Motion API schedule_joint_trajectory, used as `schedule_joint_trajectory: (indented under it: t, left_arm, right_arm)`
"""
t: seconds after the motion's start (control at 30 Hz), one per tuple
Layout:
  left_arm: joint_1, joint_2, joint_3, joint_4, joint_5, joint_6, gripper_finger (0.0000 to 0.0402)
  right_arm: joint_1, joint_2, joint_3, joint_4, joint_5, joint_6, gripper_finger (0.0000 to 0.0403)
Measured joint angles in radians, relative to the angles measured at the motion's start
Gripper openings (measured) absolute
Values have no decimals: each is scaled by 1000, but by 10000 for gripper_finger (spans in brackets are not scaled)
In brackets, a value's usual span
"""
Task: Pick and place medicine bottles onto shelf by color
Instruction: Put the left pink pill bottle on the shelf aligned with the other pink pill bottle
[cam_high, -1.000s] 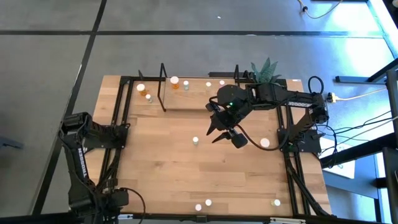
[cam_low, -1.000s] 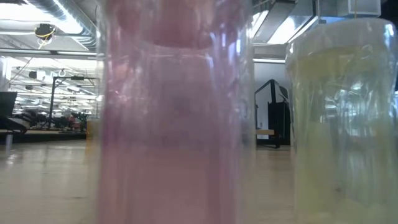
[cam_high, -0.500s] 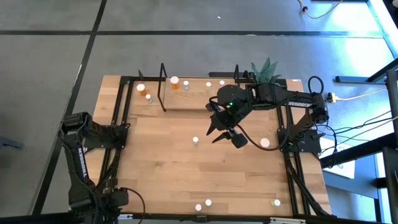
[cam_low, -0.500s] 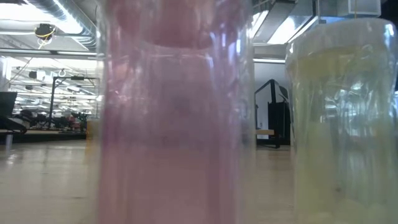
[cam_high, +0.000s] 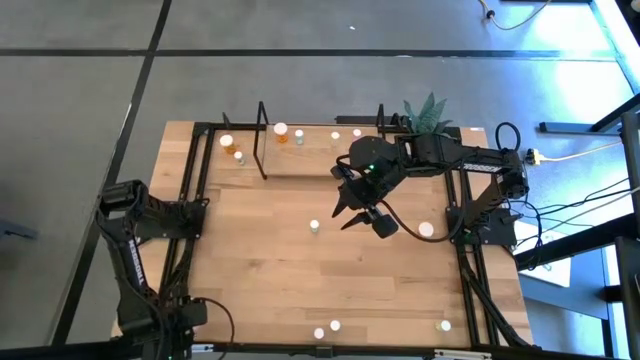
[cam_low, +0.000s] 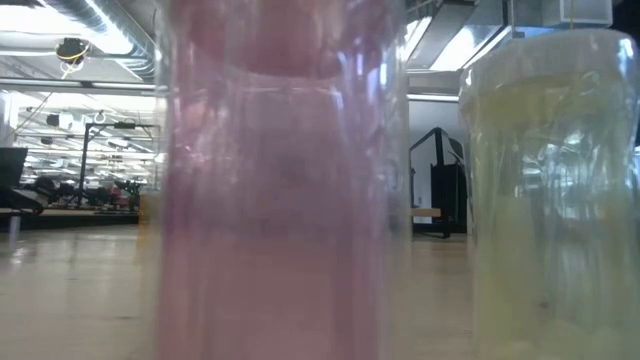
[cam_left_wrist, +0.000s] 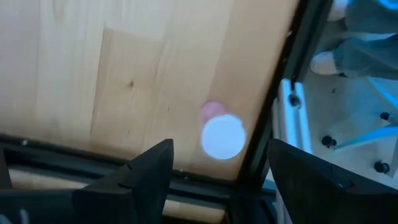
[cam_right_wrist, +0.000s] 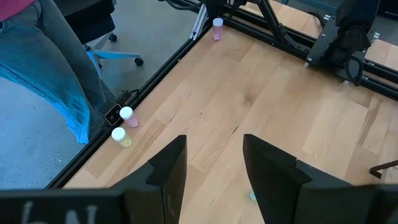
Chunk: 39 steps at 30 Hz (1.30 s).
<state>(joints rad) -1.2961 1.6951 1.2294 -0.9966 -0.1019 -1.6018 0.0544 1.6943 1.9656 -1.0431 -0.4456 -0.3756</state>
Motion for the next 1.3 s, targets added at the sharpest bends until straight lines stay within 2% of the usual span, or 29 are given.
schedule_joint_trajectory:
  t: [0.6,1.07,1.3]
  left_arm:
    - [3,0,-116,139,11,-13,254]
    - [2,0,-118,136,9,-11,253]
    - [0,0,-118,135,8,-8,231]
  right_arm:
    - [0,0,0,0,0,0,159]
    - [0,0,0,0,0,0,159]
    - [0,0,0,0,0,0,159]
